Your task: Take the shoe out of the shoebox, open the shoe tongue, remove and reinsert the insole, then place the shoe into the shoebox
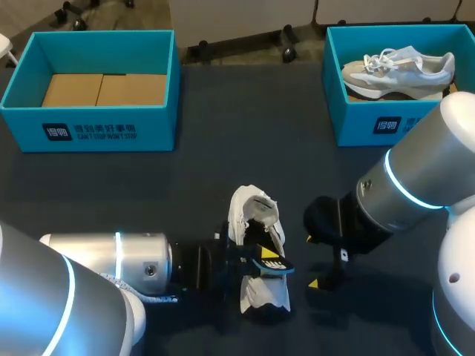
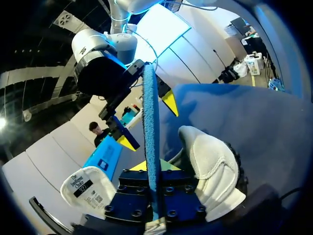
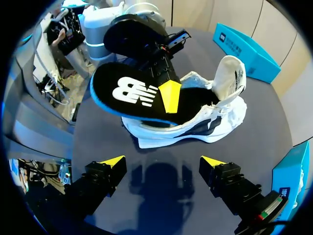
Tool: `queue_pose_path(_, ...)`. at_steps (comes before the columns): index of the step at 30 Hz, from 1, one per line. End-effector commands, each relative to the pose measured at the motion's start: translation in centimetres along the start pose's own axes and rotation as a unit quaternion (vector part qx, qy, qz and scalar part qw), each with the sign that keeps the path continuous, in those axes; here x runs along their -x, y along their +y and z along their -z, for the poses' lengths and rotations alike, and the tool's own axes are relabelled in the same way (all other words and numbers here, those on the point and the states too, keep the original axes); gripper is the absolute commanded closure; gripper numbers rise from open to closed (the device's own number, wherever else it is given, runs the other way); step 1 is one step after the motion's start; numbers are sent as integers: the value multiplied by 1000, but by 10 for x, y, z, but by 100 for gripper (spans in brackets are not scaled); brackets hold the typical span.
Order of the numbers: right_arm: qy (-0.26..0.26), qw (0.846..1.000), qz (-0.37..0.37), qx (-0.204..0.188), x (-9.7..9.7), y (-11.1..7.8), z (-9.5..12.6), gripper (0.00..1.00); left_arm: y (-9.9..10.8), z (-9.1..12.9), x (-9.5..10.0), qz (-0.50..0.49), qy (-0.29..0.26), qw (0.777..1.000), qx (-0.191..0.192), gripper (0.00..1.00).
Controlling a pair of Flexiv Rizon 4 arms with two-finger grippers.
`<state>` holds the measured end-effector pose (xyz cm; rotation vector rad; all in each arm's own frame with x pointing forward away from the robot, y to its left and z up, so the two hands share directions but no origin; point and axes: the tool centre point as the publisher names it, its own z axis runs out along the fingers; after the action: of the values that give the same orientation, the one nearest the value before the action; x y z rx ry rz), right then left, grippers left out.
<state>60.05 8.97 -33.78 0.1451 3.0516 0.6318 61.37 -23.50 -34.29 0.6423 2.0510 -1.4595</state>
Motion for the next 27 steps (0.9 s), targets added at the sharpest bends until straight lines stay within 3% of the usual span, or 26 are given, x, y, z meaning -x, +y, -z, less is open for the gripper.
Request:
queue_pose_path(1, -2, 1000, 0, 0, -1, 0, -1, 0, -8, 7, -1, 9, 5, 1000, -7, 68)
queue_pose_path(12, -2, 1000, 0, 0, -1, 0, -1, 0, -31, 20, -3, 19, 17, 999, -25, 71)
queue_pose_path(19, -2, 1000, 0, 0, -1, 0, -1, 0, -34, 17, -6, 16, 3, 1000, 1, 100)
queue_pose_path(27, -2, 1000, 0, 0, -1, 0, -1, 0, -23, 12, -10, -4, 7, 999, 31, 100)
